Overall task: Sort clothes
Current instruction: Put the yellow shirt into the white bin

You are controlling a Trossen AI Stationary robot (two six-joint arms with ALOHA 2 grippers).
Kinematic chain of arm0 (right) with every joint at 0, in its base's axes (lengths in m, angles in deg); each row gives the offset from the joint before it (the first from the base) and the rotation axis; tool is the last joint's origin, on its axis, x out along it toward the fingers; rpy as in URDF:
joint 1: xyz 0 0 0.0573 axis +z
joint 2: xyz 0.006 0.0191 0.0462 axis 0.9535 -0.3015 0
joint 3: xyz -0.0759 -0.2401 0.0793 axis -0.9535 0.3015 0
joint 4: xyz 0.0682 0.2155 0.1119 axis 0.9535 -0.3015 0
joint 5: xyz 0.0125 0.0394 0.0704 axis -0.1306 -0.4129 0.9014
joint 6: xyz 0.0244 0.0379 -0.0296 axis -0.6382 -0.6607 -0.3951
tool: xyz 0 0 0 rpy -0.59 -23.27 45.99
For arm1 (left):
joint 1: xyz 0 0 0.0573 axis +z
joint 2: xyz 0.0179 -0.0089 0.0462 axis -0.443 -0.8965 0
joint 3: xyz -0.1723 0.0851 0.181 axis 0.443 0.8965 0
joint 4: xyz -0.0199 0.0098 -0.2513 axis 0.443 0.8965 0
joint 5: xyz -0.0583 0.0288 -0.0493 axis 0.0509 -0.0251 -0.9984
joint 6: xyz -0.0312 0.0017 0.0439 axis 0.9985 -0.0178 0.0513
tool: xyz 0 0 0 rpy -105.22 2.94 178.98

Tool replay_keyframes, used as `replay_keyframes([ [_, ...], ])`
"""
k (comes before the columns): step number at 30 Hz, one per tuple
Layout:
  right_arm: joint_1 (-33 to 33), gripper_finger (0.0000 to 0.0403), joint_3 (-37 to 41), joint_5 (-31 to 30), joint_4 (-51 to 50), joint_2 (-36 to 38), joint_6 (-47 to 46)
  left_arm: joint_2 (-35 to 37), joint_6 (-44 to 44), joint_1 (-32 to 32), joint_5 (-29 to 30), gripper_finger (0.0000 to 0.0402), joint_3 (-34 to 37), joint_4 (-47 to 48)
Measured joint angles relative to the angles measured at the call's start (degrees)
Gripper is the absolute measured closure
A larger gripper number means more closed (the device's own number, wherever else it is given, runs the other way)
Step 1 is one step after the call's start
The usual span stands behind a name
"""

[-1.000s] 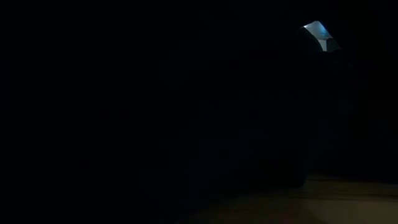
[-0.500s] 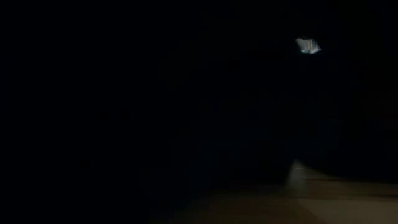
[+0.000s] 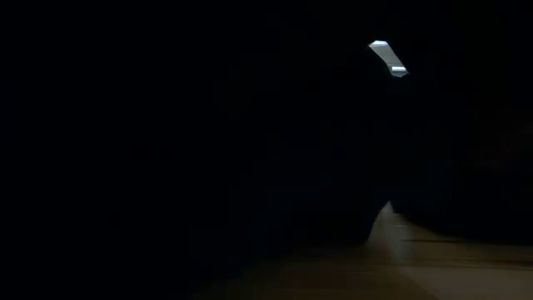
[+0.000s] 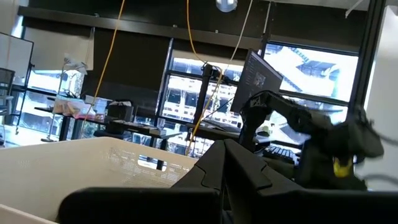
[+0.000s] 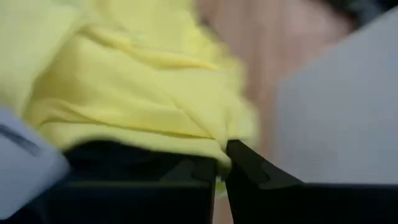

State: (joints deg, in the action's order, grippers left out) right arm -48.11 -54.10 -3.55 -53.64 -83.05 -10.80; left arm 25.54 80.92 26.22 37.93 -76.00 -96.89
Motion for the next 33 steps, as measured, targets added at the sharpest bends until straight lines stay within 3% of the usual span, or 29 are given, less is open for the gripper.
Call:
replay_keyframes([
  [5, 0.0, 0.0394, -4.2, -5.7, -0.8, 4.3, 1.4, 0.0, 0.0, 0.0, 0.0, 0.0398, 0.0, 0.0],
  [11, -1.4, 0.0378, -9.2, -10.7, 0.1, 8.4, 2.9, 0.0, 0.0, 0.0, 0.0, 0.0398, 0.0, 0.0],
  [33, -17.5, 0.0383, -35.7, -6.1, 11.3, 9.7, 16.0, 0.0, -0.7, 0.0, 0.0, 0.0398, 0.0, 0.0],
])
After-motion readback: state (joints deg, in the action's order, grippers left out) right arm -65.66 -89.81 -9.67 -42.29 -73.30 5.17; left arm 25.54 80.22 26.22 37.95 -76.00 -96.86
